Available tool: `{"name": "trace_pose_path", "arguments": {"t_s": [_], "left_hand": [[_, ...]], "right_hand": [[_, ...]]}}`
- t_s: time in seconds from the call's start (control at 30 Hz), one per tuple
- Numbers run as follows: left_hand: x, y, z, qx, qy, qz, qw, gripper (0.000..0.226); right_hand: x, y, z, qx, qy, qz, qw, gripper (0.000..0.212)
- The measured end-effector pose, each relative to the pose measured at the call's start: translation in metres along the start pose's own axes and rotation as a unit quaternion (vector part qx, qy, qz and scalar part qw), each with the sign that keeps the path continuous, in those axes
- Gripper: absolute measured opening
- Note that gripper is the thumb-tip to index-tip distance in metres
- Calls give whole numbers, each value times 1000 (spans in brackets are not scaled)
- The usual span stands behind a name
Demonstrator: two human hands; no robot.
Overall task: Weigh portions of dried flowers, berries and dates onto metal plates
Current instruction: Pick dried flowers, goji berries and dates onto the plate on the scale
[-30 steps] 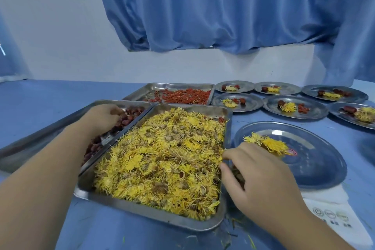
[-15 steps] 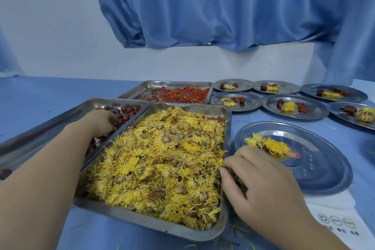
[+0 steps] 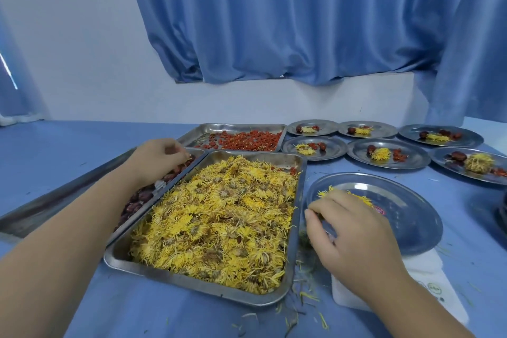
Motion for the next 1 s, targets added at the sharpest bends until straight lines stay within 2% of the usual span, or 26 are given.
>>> {"name": "trace_pose_path", "arguments": {"t_s": [0.1, 0.27, 0.47, 0.63, 0.77, 0.9, 1.0], "left_hand": [[12, -64, 4, 55, 20, -33, 998, 12], [54, -175, -4, 152, 107, -79, 979, 8], [124, -261, -19, 253, 226, -29, 940, 4], [157, -282, -20, 299, 255, 22, 919, 7], [157, -276, -16, 299, 249, 22, 921, 13], [139, -260, -5, 296, 240, 20, 925, 12], [120, -238, 14, 285, 219, 57, 931, 7]], "right_hand": [[-16, -24, 5, 70, -26, 56, 996, 28], [-48, -75, 8, 203, -93, 143, 964, 24], [-59, -97, 9, 259, -112, 151, 947, 27], [-61, -93, 10, 237, -124, 160, 950, 28], [-62, -89, 11, 221, -124, 164, 953, 28], [-61, -91, 8, 254, -136, 227, 930, 28], [-51, -84, 6, 262, -103, 265, 922, 34]]}}
Point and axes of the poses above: each hand's wrist, its own z-axis towards the middle knuckle, its own x-axis out of the palm, y = z × x, the point moved 9 cm from there along z, towards the middle knuckle, and after that the axes turned 13 degrees about x, right-handed, at the moved point
